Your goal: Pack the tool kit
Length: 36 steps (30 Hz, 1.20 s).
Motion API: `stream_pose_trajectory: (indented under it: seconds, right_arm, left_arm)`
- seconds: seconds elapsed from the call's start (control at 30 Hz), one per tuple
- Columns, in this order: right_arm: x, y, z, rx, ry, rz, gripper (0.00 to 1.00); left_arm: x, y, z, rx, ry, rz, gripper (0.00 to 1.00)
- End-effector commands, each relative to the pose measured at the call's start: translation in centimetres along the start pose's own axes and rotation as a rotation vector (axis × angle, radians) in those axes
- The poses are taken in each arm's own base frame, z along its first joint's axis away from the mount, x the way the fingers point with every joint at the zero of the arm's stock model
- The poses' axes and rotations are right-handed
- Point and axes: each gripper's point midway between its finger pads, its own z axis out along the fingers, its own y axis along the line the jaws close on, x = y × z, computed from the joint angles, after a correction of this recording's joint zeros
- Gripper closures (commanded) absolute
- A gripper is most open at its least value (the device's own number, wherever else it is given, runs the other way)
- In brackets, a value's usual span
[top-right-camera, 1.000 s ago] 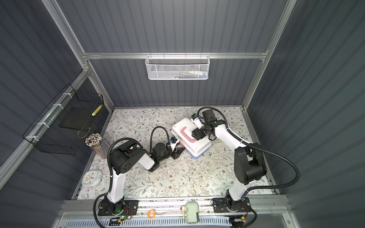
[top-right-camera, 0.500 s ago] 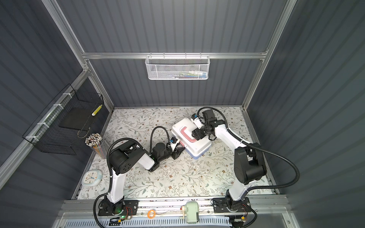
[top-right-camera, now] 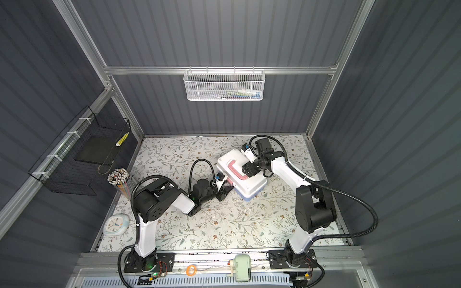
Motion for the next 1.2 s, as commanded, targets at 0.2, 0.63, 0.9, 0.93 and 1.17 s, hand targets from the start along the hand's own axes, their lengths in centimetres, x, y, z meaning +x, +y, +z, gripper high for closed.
stream_pose_trajectory:
  seconds: [0.2,0.63,0.9,0.93,1.17]
  right_arm:
    - [11.9,4.8,3.9,-0.17,0.434,0.143,0.42]
    - [11.9,5.0,4.3,-0.174,0.437,0.153,0.42]
    - [11.8,5.1,4.3,-0.175,0.432,0.157,0.42]
    - [11.8,5.1,4.4,-0.173,0.434,0.157,0.42]
    - [12.0,5.4,4.5,-0.177,0.442,0.151,0.42]
  left_arm:
    - [-6.7,-0.4,-0.3,0.01,-0.105,0.051,0.69]
    - [-7.7,-0.5,-0.6,0.013,-0.019,0.059,0.71]
    - [-8.2,-0.8,-0.4,0.025,0.026,0.076,0.72]
    - [-8.4,-0.9,-0.4,0.026,0.03,0.077,0.72]
    - [-9.0,-0.9,-0.5,0.021,0.068,0.09,0.73]
